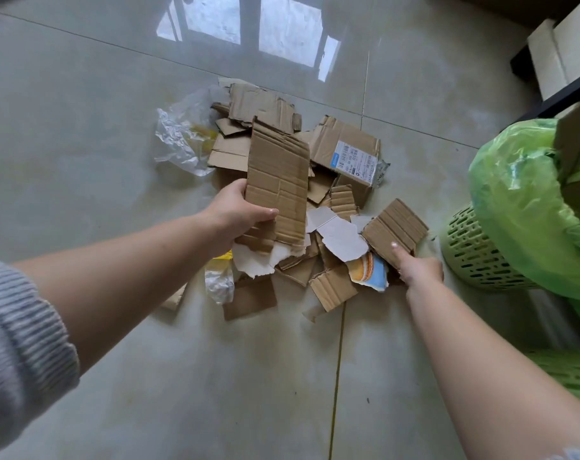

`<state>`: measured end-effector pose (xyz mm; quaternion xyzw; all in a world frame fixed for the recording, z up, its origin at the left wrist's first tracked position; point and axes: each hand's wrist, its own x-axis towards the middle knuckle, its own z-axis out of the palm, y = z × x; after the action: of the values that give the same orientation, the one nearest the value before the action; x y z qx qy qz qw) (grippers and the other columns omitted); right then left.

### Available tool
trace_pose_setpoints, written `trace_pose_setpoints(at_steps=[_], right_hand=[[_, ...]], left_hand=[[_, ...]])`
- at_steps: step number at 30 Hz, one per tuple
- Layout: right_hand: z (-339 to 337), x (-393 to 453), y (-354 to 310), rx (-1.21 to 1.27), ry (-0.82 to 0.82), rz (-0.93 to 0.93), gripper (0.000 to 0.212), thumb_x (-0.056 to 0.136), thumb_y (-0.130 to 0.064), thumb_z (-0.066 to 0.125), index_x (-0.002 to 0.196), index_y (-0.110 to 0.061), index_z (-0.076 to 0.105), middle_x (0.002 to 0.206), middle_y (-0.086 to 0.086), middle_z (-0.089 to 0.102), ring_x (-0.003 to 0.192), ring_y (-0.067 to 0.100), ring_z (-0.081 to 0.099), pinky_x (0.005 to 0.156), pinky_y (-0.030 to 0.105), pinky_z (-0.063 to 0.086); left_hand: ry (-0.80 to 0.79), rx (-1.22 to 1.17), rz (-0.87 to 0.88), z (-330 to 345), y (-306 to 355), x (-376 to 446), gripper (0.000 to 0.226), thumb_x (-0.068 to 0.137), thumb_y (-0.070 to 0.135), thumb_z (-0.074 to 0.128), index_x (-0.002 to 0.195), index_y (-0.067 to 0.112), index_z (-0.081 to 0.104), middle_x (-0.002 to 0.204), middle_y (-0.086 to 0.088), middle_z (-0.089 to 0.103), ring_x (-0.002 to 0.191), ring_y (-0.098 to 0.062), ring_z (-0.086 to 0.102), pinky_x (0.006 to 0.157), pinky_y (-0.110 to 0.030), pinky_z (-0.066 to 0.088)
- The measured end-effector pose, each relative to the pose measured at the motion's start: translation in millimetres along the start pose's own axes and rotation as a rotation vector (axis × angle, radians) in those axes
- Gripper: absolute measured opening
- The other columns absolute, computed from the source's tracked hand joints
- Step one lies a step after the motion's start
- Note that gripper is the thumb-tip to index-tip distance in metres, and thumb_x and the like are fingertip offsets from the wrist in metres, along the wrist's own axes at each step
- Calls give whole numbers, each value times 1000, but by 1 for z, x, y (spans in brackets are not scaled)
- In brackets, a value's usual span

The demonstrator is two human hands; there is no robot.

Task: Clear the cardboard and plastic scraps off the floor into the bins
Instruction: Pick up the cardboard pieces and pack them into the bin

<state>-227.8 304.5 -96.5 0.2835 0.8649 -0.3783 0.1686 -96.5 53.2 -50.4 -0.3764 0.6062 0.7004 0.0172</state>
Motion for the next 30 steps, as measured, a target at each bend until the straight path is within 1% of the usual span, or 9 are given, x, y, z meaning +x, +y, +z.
trace_pose_setpoints(at_steps=[4, 8, 11, 16, 19, 22, 24, 27, 30], right_hand=[[4, -5, 4, 134, -52, -56, 36, 79, -21, 73, 109, -5, 60, 104, 2, 60, 94, 25, 58, 73, 13, 45], [4, -4, 11, 272, -94, -133, 40, 76, -15, 72, 113, -18, 60, 112, 7, 67, 102, 28, 64, 95, 44, 51], [-13, -8, 10, 335, -36, -178, 37, 78, -21, 66, 114, -26, 58, 108, 1, 67, 99, 23, 64, 93, 43, 51], [-25, -26, 3, 431, -231, -78, 21, 90, -6, 46, 77, -18, 57, 77, 3, 60, 73, 16, 57, 65, 30, 52], [-19, -36, 8, 222, -328, -17, 14, 91, -12, 48, 97, -13, 60, 94, 9, 62, 89, 21, 58, 64, 30, 53], [-7, -35, 18, -16, -317, -17, 35, 84, -37, 62, 108, -12, 56, 108, 9, 60, 97, 27, 57, 61, 33, 51], [-1, -36, 22, -242, -190, -98, 66, 67, -57, 70, 112, -12, 56, 115, 11, 59, 106, 32, 56, 80, 40, 53], [6, -39, 26, -419, -93, -168, 79, 66, -52, 76, 121, -5, 44, 126, 16, 54, 118, 36, 51, 97, 42, 44], [11, -40, 28, -226, -201, -84, 73, 66, -39, 81, 118, -3, 44, 121, 13, 58, 109, 33, 58, 95, 43, 48]], left_hand=[[-34, -44, 3, 8, -4, -1, 29, 78, 3, 71, 97, 21, 58, 101, -7, 69, 91, -23, 68, 78, -39, 56], [-44, -120, 8, 5, -6, 0, 29, 79, 3, 70, 102, 16, 59, 98, -7, 69, 85, -22, 68, 70, -35, 55], [-12, -159, 13, 0, -9, 3, 31, 79, 2, 70, 105, 14, 58, 97, -7, 68, 84, -21, 67, 68, -34, 55], [49, -195, 8, -3, -9, 6, 38, 79, -1, 68, 112, 10, 54, 98, -10, 66, 82, -23, 66, 70, -36, 55], [47, -192, 8, -2, -11, 6, 40, 80, -1, 68, 115, 9, 53, 97, -9, 66, 78, -21, 65, 62, -32, 54], [52, -177, 13, 0, -13, 6, 38, 79, 1, 69, 113, 10, 55, 94, -7, 67, 71, -17, 65, 52, -26, 52], [67, -172, 24, 1, -15, 6, 36, 79, 0, 69, 111, 11, 55, 92, -6, 67, 70, -17, 65, 51, -26, 52], [75, -169, 28, 2, -17, 4, 36, 79, 0, 69, 110, 11, 55, 94, -6, 67, 72, -17, 65, 56, -28, 51], [82, -146, 32, 1, -20, 3, 37, 78, 1, 71, 111, 12, 56, 99, -8, 68, 79, -20, 66, 63, -32, 53]])
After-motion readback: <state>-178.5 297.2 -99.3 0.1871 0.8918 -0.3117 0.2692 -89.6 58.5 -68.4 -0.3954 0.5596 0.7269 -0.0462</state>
